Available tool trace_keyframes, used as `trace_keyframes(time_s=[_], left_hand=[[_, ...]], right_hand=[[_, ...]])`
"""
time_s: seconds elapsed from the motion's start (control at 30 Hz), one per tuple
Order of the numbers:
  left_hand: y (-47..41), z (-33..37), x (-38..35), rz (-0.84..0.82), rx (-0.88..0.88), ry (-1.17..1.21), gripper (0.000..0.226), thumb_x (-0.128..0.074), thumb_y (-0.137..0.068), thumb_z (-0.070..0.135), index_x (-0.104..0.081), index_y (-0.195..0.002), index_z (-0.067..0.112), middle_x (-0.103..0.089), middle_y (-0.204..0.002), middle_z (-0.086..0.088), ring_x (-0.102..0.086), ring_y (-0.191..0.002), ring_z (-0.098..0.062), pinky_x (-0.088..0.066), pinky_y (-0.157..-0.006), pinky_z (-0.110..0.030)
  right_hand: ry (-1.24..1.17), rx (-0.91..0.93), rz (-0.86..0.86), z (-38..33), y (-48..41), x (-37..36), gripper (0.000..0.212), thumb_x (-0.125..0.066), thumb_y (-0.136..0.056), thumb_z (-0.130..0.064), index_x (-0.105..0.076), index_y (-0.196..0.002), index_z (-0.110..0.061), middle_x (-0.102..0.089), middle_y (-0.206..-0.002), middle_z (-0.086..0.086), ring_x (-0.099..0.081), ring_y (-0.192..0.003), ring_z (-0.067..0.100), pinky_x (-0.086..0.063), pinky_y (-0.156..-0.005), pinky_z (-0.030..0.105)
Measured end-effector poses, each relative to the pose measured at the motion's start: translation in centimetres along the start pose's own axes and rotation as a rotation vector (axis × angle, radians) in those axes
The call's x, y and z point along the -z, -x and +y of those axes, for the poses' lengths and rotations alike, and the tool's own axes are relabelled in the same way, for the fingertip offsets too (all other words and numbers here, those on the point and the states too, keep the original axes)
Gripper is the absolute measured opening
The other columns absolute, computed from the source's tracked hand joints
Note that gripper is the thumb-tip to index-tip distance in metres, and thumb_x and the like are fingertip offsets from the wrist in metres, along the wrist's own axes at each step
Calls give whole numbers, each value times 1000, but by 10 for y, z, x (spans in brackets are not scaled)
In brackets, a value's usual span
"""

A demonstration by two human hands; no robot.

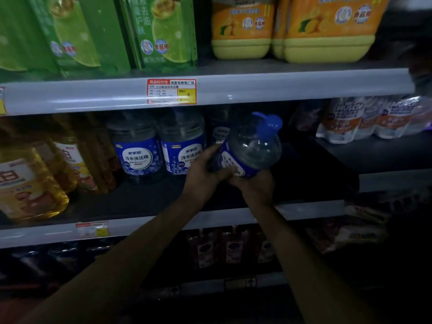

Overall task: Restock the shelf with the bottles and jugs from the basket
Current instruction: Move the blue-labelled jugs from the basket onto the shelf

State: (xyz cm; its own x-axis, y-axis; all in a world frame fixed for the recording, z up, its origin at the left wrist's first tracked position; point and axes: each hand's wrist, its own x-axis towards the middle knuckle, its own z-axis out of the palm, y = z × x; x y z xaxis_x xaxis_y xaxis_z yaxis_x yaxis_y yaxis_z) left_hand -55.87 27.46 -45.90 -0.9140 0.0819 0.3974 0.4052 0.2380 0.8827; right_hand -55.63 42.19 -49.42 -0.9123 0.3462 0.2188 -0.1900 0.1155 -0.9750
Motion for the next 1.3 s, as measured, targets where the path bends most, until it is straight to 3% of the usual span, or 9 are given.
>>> trace_keyframes(time_s=[0.1, 0.27, 0.4, 0.6, 0.8, 0.87, 0.93, 1.07, 1.3], left_hand=[[0, -5, -13, 49, 7, 80, 61, -79, -90, 24, -56, -146, 16, -67, -138, 0, -64, -125, -13, -56, -104, -43], [-3, -14, -22, 106, 34, 144, 51, -68, -99, 23, -54, -148, 19, -65, -140, 2, -62, -129, -13, -51, -109, -44], [-6, -18, -20, 128, 131, 208, 46, -69, -98, 20, -58, -143, 25, -68, -135, 7, -63, -124, -7, -53, -107, -34], [2, -22, -11, 122, 239, 211, 47, -69, -97, 13, -58, -142, 19, -64, -139, 2, -61, -122, -4, -53, -93, -13], [12, -16, -6, 102, 365, 188, 39, -74, -94, 12, -65, -132, 12, -69, -127, -6, -63, -123, -22, -52, -107, -40], [17, -11, 1, 108, 402, 165, 22, -73, -94, 11, -68, -112, 24, -70, -113, 0, -64, -118, -23, -53, -104, -37], [23, -8, 9, 90, 411, 121, 28, -74, -93, 12, -63, -102, 36, -68, -114, 1, -63, -119, -23, -52, -106, -39], [39, -1, 32, 13, 351, -21, 44, -79, -89, 22, -64, -131, 23, -68, -129, -1, -61, -123, -19, -48, -111, -43], [77, 40, 76, -97, 242, -293, 50, -74, -93, 22, -59, -141, 23, -68, -134, 1, -62, -124, -18, -50, -106, -36]], right_hand=[[52, 1, -15, -2, -13, -2, 67, -95, -62, -8, -61, -119, -21, -65, -95, -20, -64, -82, -10, -47, -62, 3], [167, 2, -28, -2, -27, -8, 71, -93, -63, -17, -59, -125, -20, -70, -116, -2, -66, -99, 14, -50, -69, 20], [275, 21, -44, 3, -29, -10, 71, -95, -62, -23, -61, -124, -15, -71, -115, 0, -66, -95, 15, -48, -67, 22], [364, 24, -50, 10, -23, -14, 74, -91, -68, -18, -60, -134, -17, -70, -126, 3, -66, -112, 22, -54, -87, 31], [371, 10, -70, -3, -7, -4, 75, -89, -71, -13, -55, -138, -16, -70, -123, 5, -66, -110, 20, -50, -84, 27], [398, 15, -90, -11, 3, -1, 78, -90, -71, -14, -53, -139, -19, -69, -125, 4, -66, -112, 21, -54, -89, 31], [425, 18, -129, -18, 14, 1, 78, -89, -72, -16, -52, -140, -19, -67, -128, 4, -64, -116, 21, -53, -94, 33], [515, 88, -202, -38, 36, 4, 76, -87, -75, -23, -50, -141, -19, -61, -135, 6, -59, -123, 24, -52, -99, 40], [651, 211, -322, -75, 86, 1, 76, -82, -82, -26, -46, -148, -20, -47, -146, 5, -48, -133, 22, -45, -107, 33]])
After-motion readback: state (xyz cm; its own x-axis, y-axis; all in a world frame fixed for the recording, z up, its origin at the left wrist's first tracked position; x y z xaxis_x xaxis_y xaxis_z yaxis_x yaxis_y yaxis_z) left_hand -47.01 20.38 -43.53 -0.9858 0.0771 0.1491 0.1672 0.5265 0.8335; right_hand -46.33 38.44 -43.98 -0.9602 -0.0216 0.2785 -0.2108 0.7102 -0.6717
